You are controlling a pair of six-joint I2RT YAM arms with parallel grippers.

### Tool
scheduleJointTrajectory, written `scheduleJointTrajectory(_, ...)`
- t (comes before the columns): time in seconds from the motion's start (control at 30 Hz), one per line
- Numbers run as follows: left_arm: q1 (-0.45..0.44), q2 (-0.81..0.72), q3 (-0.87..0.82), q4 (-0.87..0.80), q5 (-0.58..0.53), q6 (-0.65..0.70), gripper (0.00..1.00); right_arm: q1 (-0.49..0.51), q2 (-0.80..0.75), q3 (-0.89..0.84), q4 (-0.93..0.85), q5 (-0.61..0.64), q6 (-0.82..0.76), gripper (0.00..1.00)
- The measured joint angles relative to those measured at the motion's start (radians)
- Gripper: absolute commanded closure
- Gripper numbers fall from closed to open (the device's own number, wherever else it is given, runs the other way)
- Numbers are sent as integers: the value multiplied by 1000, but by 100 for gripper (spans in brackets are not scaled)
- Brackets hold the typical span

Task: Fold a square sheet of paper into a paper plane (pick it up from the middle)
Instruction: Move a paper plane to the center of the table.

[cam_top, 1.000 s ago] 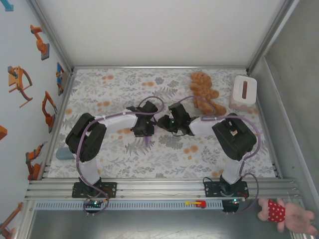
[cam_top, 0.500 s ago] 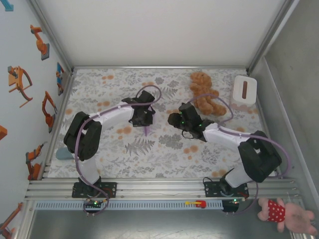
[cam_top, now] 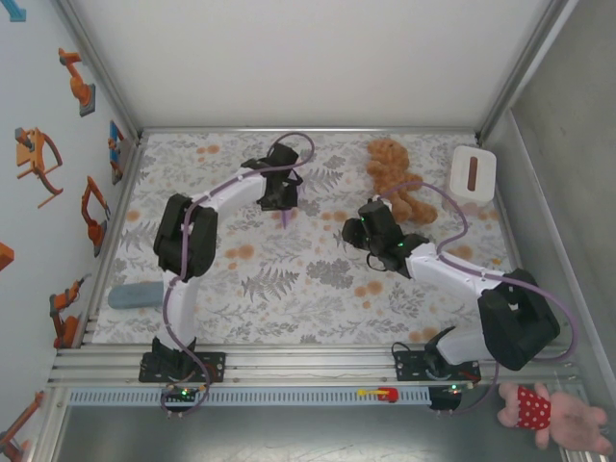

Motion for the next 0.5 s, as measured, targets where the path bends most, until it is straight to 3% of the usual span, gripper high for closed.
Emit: scheduleJointTrajectory(0.5,6,117,90,-14,-47,9,74,-6,0,0,-7,-25,-20,54)
